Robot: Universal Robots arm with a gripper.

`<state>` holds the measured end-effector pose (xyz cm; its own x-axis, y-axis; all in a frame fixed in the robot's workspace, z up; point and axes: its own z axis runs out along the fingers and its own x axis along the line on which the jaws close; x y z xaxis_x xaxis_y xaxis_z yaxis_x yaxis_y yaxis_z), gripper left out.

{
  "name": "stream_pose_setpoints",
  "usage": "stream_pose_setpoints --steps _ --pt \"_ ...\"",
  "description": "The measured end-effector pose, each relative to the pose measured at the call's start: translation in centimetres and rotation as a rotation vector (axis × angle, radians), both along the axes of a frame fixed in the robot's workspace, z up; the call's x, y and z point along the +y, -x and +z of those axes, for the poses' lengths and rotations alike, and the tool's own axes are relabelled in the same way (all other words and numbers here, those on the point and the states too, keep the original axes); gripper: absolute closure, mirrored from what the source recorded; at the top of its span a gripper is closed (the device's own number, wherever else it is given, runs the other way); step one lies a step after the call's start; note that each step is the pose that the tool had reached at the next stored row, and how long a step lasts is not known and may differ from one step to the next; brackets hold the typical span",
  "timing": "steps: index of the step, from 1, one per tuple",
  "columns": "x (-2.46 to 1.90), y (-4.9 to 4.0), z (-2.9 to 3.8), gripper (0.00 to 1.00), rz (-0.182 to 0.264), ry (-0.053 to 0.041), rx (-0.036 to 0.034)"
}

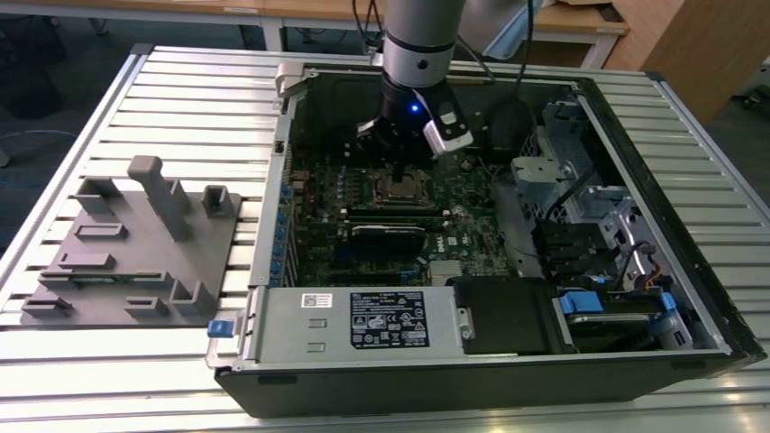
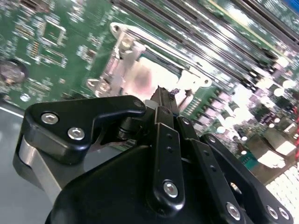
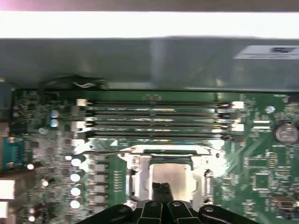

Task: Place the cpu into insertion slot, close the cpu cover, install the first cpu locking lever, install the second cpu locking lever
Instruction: 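Close the cpu cover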

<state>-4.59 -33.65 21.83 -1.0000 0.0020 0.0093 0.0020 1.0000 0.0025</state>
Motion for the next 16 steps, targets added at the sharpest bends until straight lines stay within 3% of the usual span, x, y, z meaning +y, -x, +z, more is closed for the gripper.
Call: stream_pose_setpoints --steps 5,16 --pt "0.02 -1.12 0.0 0.9 0.0 0.0 0.0001" --pt "0.03 -1.02 -0.08 0.9 0.0 -0.0008 -0.0044"
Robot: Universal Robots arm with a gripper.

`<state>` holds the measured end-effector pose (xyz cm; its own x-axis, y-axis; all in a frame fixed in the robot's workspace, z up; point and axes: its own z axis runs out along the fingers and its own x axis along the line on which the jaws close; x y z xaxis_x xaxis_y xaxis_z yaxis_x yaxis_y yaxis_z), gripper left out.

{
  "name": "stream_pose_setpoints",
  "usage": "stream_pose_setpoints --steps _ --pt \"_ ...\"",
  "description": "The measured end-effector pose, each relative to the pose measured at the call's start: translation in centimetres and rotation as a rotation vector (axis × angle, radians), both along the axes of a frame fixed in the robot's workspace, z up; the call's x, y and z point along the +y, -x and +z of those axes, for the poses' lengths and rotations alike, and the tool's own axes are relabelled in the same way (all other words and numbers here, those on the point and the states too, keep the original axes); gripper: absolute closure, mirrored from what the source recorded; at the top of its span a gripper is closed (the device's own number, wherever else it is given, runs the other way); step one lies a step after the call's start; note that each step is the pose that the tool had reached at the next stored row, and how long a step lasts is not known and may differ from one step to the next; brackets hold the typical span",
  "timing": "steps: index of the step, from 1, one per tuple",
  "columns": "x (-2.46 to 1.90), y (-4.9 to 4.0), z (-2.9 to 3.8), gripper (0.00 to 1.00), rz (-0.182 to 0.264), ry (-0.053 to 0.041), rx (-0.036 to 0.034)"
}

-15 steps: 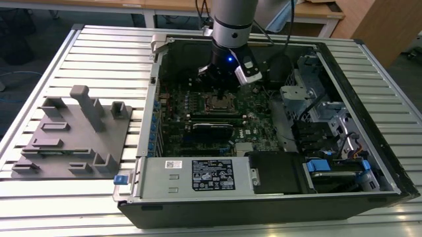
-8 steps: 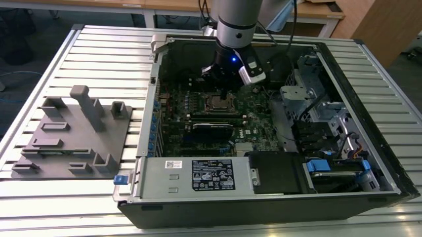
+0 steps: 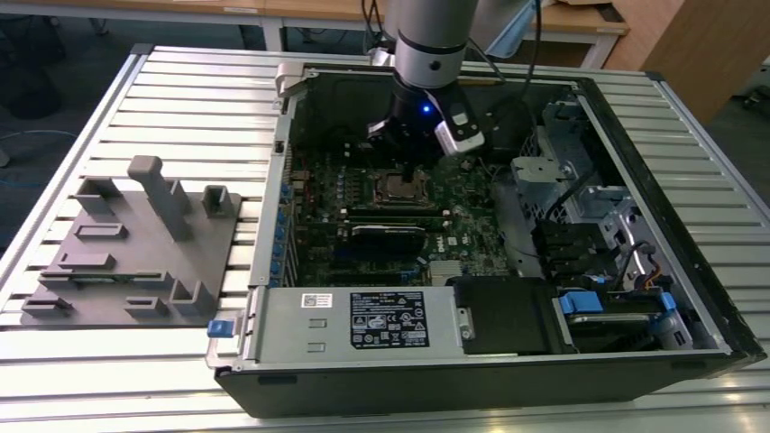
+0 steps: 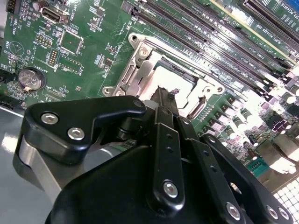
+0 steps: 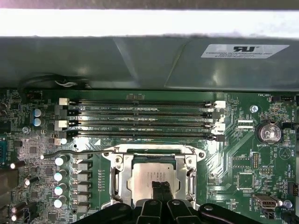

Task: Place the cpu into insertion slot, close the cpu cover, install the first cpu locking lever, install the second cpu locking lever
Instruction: 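Close the cpu cover, then install the first cpu locking lever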

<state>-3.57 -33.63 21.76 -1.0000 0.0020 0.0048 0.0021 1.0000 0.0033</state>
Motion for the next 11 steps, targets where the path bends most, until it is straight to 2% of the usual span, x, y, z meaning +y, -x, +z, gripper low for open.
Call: stream_pose_setpoints --steps 3,5,11 --pt "0.0 0.12 0.0 0.9 0.0 0.0001 -0.0007" --pt "0.0 0.57 -0.01 0.9 0.0 0.0 -0.0007" --pt "-0.01 0.58 0.1 0.9 0.0 0.0002 -0.0007"
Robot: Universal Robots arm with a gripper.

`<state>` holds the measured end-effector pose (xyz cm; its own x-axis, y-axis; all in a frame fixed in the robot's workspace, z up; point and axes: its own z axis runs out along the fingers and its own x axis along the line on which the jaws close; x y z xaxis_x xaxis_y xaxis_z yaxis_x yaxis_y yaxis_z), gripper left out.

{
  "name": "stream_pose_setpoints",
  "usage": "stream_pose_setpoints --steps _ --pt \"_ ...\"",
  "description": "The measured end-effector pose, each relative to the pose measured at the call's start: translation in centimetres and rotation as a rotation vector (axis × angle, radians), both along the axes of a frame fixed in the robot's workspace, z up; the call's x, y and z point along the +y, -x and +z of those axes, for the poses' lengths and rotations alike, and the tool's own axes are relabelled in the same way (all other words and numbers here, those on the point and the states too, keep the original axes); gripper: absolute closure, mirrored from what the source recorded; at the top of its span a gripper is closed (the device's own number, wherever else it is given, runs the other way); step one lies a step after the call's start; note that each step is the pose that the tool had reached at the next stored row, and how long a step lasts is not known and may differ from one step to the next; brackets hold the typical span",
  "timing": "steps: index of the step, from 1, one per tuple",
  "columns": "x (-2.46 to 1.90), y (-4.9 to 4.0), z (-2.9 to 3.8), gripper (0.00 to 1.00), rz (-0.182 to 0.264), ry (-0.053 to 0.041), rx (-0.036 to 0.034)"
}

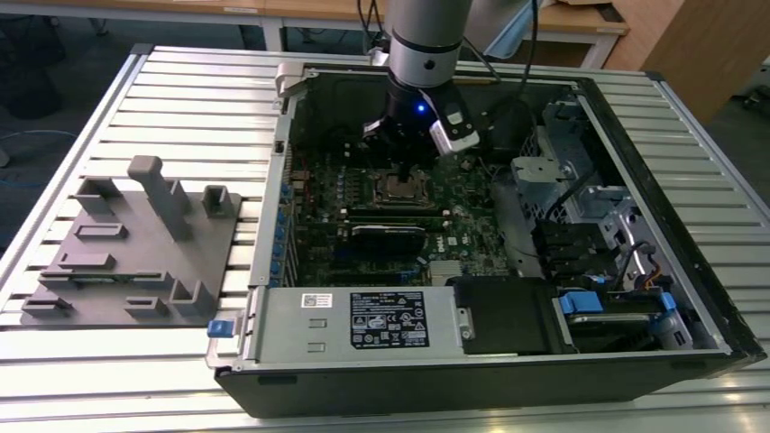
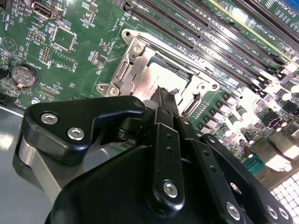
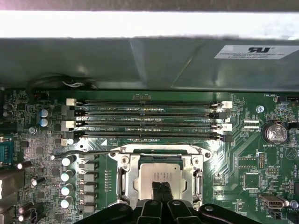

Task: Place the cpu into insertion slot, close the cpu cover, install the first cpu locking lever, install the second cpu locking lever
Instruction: 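Install the first cpu locking lever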

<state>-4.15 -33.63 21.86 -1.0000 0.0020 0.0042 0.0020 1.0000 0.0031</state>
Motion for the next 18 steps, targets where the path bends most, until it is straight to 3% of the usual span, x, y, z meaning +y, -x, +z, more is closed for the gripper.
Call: stream_pose_setpoints --steps 18 --pt "0.01 0.0 0.44 0.9 0.0 -0.0002 -0.0001"
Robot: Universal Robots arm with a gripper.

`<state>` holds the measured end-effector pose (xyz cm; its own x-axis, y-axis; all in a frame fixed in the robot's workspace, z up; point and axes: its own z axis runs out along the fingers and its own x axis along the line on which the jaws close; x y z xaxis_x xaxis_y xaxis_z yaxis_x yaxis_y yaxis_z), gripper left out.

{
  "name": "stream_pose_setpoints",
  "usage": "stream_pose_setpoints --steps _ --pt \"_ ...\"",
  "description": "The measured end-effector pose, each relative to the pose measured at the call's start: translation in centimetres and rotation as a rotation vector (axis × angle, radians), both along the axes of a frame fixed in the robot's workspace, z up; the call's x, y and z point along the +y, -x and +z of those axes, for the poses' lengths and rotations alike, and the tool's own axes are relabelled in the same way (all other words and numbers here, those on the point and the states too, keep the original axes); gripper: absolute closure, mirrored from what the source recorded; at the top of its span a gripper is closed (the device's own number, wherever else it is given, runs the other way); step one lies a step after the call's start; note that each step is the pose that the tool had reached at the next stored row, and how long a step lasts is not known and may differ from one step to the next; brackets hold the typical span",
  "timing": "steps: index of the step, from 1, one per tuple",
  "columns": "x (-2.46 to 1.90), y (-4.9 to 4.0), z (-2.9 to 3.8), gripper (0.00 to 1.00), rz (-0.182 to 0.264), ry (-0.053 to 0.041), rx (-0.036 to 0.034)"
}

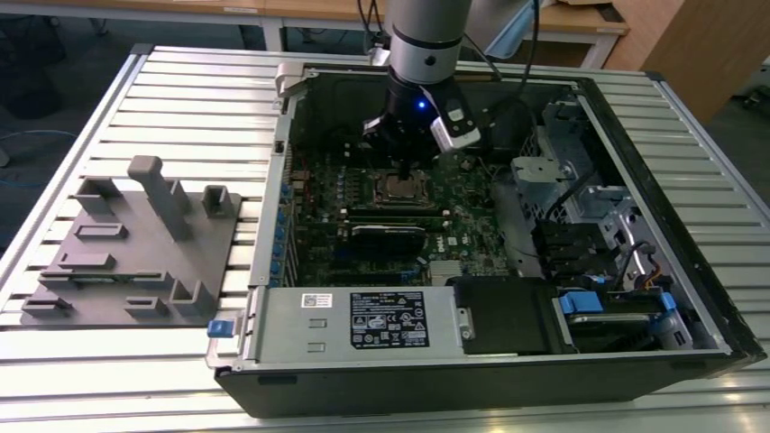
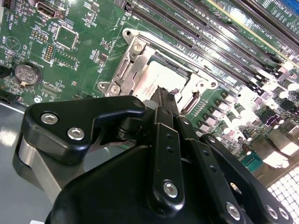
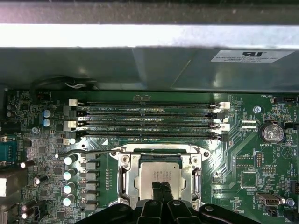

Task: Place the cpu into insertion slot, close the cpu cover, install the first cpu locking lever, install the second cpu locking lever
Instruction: 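Install the first cpu locking lever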

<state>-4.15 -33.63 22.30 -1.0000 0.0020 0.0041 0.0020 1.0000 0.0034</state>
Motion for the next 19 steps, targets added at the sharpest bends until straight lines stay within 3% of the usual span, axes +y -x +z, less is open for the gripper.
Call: stream_pose_setpoints --steps 19 --pt "0.0 0.0 0.52 0.9 0.0 0.0 0.0"
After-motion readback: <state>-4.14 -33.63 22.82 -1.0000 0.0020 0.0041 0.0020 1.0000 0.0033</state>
